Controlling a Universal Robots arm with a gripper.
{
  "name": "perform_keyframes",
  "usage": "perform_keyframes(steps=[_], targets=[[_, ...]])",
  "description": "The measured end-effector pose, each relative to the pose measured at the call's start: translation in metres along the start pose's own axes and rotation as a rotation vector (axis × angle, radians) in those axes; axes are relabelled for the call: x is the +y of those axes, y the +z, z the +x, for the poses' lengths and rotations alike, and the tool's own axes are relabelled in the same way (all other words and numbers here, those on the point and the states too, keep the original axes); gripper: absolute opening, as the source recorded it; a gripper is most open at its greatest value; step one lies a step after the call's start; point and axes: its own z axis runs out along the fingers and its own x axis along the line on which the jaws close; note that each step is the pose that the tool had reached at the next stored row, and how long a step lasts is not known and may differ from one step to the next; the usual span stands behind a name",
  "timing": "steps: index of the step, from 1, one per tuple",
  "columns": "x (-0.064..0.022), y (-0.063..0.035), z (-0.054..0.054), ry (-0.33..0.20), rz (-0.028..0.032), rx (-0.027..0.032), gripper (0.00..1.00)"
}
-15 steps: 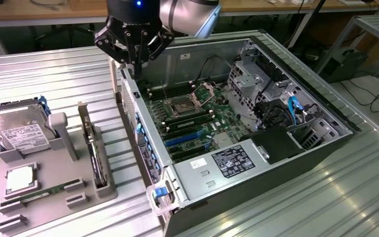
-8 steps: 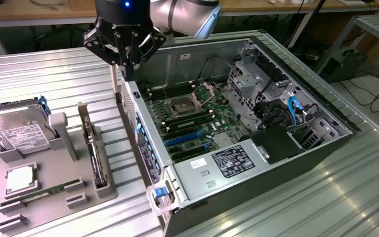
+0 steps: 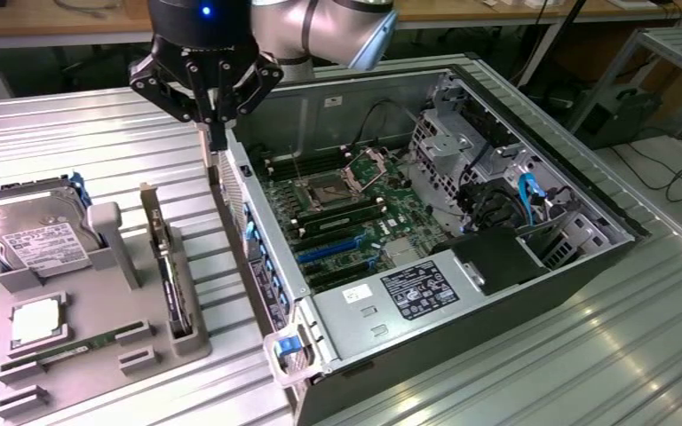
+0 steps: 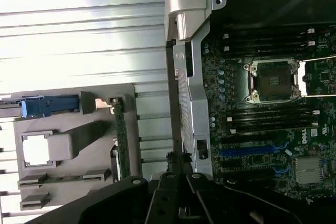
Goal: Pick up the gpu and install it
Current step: 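Reach for the gpu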
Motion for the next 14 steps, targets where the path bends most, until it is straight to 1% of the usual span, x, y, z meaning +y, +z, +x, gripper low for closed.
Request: perform_keyframes(steps=[7, 12, 14], targets=[[-0.0052, -0.0006, 0.015, 0.0, 0.0001, 0.0, 0.11], [-0.0116, -0.0012, 0.028, 0.0, 0.0, 0.0, 0.11], [-0.0158, -0.0015, 0.035, 0.0, -0.0001, -0.0001, 0.11]])
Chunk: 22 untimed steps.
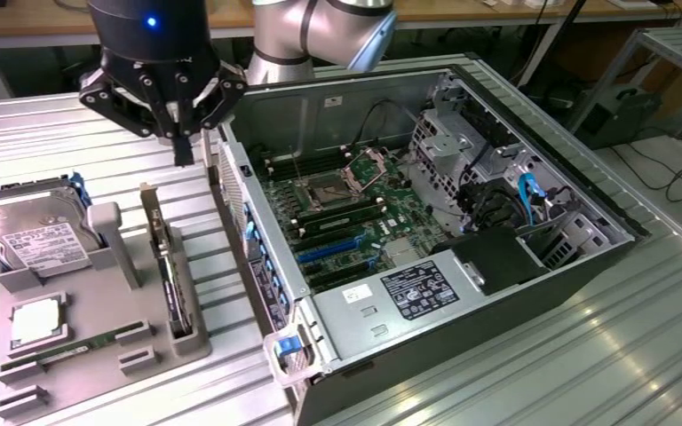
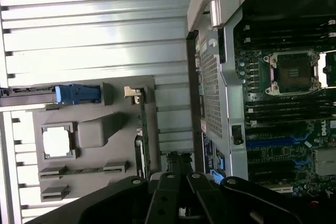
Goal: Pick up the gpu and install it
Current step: 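Reach for the gpu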
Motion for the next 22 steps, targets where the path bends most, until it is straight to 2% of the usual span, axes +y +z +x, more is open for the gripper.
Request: perform_keyframes(steps=[5, 9, 22], targets=[[-0.006, -0.0003, 0.009, -0.007, -0.0001, 0.0004, 0.11], [-0.0073, -0.0005, 0.019, -0.011, -0.0002, 0.0006, 0.11], [-0.013, -0.0008, 0.039, -0.064, -0.0016, 0.0029, 0.11]])
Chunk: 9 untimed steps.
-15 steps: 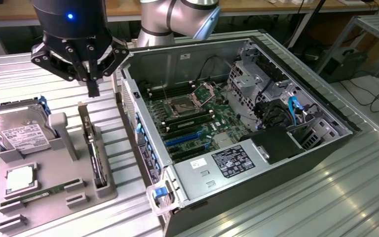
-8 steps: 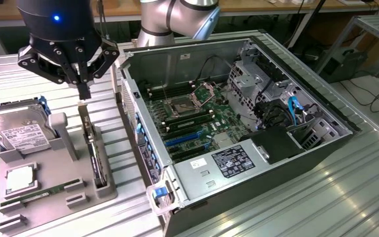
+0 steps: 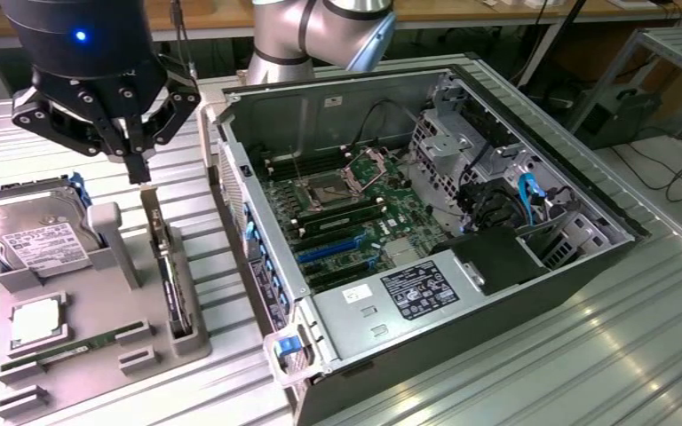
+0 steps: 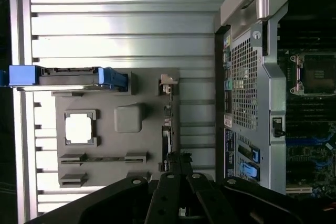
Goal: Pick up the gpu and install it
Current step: 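Reach for the gpu, then pick up the gpu and move the gpu toward the slot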
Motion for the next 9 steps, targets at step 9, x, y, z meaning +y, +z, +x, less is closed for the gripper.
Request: perform_keyframes(steps=[9], targets=[[-0.0033, -0.0003, 0.0063, -0.007, -0.0002, 0.0003, 0.11]])
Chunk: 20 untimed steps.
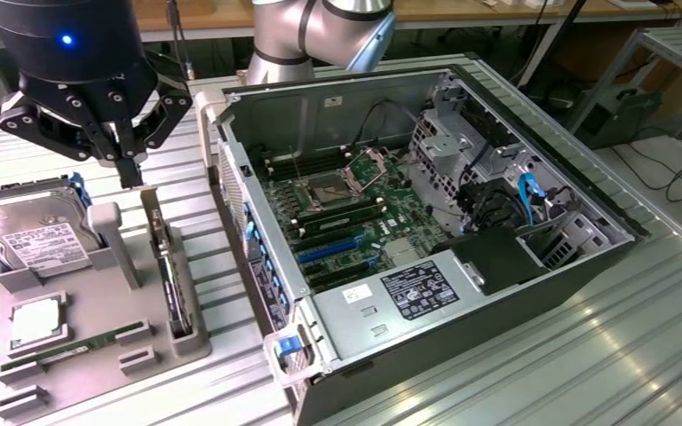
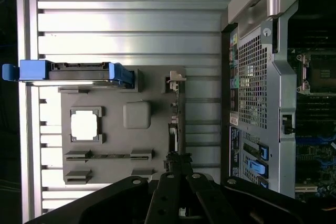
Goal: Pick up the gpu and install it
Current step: 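Pick up the gpu and move the gpu toward the slot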
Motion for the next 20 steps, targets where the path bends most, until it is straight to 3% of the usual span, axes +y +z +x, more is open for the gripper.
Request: perform_keyframes(steps=[10, 13, 14, 17, 18, 19, 20], targets=[[0.0, 0.0, 0.0, 0.0, 0.0, 0.0, 0.11], [0.0, 0.0, 0.0, 0.0, 0.0, 0.0, 0.17], [0.0, 0.0, 0.0, 0.0, 0.0, 0.0, 0.29], [0.0, 0.0, 0.0, 0.0, 0.0, 0.0, 0.48], [0.0, 0.0001, 0.0, 0.0, 0.0001, 0.0001, 0.6], [0.0, 0.0005, 0.0, -0.001, 0.0001, 0.0001, 0.6], [-0.0001, 0.0014, 0.0001, -0.006, -0.0001, 0.0003, 0.66]])
